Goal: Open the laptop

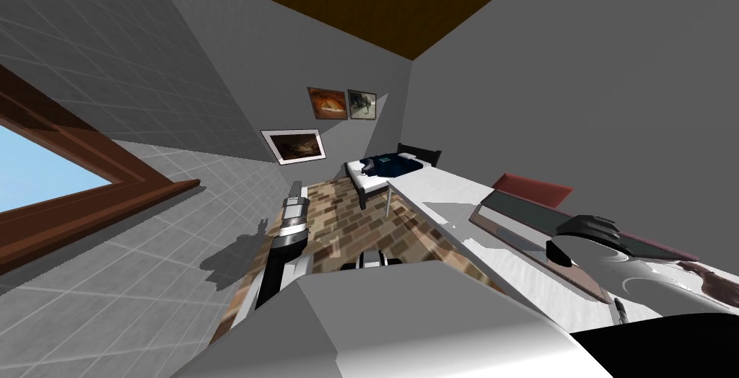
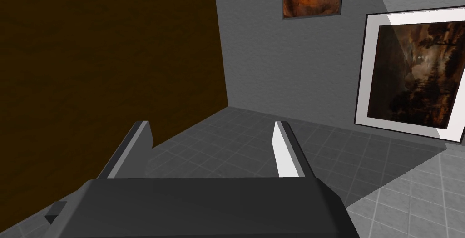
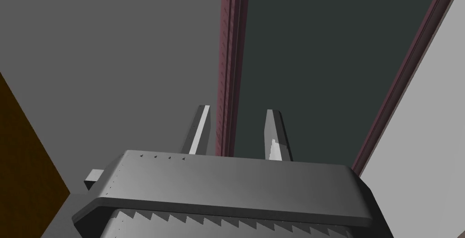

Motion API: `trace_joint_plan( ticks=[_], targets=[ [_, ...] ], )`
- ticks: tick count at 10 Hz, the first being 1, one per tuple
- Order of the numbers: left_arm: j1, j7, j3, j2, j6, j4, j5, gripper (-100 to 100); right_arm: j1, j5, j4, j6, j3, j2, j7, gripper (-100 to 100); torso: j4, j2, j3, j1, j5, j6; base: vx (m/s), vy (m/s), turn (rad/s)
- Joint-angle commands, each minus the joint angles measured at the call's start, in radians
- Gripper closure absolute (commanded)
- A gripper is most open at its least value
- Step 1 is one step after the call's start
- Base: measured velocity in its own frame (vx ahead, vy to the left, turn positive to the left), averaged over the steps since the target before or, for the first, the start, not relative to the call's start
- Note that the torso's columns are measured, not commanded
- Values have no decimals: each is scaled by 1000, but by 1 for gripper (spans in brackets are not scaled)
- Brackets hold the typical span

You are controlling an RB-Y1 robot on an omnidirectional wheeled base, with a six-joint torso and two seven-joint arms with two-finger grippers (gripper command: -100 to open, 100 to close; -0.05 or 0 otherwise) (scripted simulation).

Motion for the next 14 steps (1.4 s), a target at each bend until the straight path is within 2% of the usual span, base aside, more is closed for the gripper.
trace_joint_plan(
  ticks=[1,2,3,4,6,7,9,10,11,12,14],
  targets=[
    [0,0,0,0,0,0,0,0,0,8,-16,63,4,20,8,100,0,0,0,0,1,1,-29,-2,21],
    [0,0,0,0,0,0,0,0,-17,44,-30,101,12,61,12,100,1,-1,-1,2,3,3,-39,-27,46],
    [0,0,0,0,0,0,0,0,-17,44,-30,134,12,61,12,100,0,-1,0,2,0,0,-62,-21,57],
    [0,0,0,0,0,0,0,0,-35,81,-43,166,21,102,16,100,1,0,-1,2,2,-1,-105,-44,66],
    [0,0,0,0,0,0,0,0,-35,81,-43,216,21,102,16,100,1,-1,-1,2,2,0,-68,-14,48],
    [0,0,0,0,0,0,0,0,-52,117,-57,252,29,143,21,100,1,-2,-2,5,5,2,-60,-35,60],
    [0,0,0,0,0,0,0,0,-52,117,-57,293,29,143,21,100,1,0,-1,7,5,-1,-54,-18,33],
    [0,0,0,0,0,0,0,0,-69,153,-70,331,37,184,25,100,1,-1,-1,9,7,1,-64,-19,50],
    [0,0,0,0,0,0,0,0,-69,153,-70,363,37,184,25,100,1,1,0,10,5,-2,-73,-18,81],
    [0,0,0,0,0,0,0,0,-86,189,-83,392,46,225,29,100,2,1,0,10,8,0,-81,-39,97],
    [0,0,0,0,0,0,0,0,-86,189,-83,446,46,225,29,100,3,2,0,11,9,1,-56,-19,36]
  ],
)
